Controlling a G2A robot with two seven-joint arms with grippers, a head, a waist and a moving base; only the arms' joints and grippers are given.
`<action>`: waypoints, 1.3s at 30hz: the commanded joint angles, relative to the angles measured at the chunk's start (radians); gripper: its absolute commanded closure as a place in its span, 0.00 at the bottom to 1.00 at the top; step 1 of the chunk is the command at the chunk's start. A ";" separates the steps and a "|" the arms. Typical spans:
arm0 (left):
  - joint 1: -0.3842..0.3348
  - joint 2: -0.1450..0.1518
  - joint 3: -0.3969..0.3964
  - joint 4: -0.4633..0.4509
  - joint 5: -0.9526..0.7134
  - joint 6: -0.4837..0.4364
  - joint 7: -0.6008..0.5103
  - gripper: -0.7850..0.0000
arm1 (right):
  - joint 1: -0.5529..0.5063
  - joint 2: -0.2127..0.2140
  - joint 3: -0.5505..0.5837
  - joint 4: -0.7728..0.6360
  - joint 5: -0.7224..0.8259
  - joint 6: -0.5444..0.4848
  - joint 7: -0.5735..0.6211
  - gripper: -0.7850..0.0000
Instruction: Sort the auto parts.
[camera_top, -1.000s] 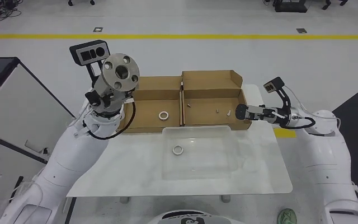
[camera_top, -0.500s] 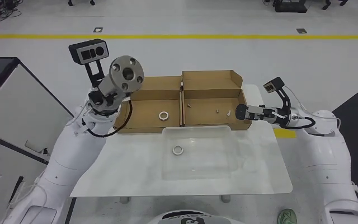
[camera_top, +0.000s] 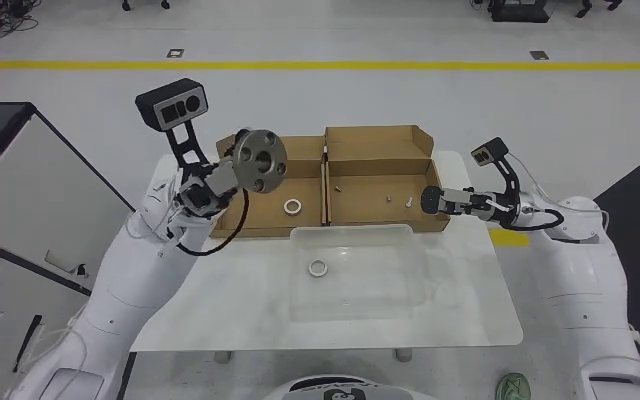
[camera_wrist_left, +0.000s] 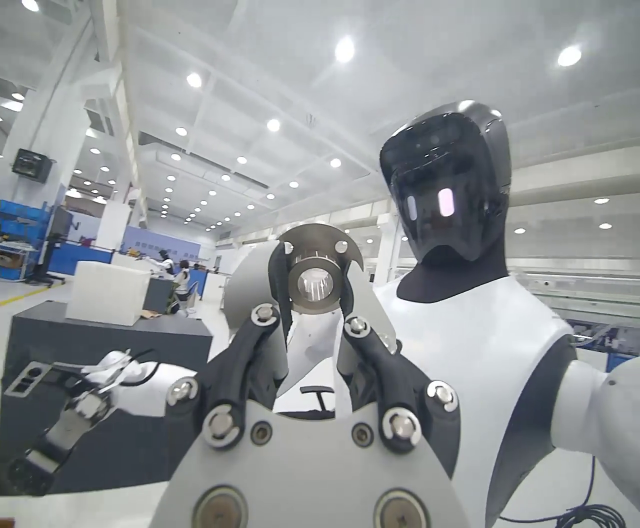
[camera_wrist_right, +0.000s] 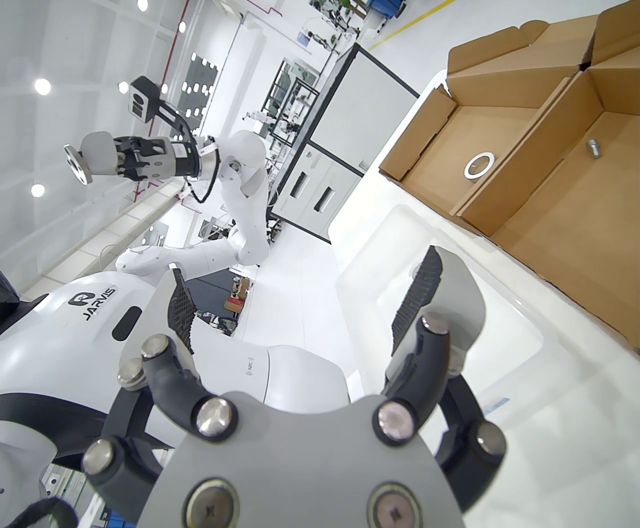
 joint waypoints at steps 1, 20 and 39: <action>-0.001 -0.001 0.008 -0.028 -0.085 0.015 -0.015 1.00 | 0.000 0.000 0.000 0.000 0.000 0.000 0.000 0.00; 0.057 -0.088 -0.162 -0.012 -0.164 0.194 -0.194 1.00 | 0.000 0.000 0.000 0.000 0.000 0.000 0.000 0.00; 0.050 -0.087 -0.088 -0.006 -0.040 0.092 -0.092 1.00 | 0.000 0.000 0.000 0.000 0.000 0.000 0.000 0.00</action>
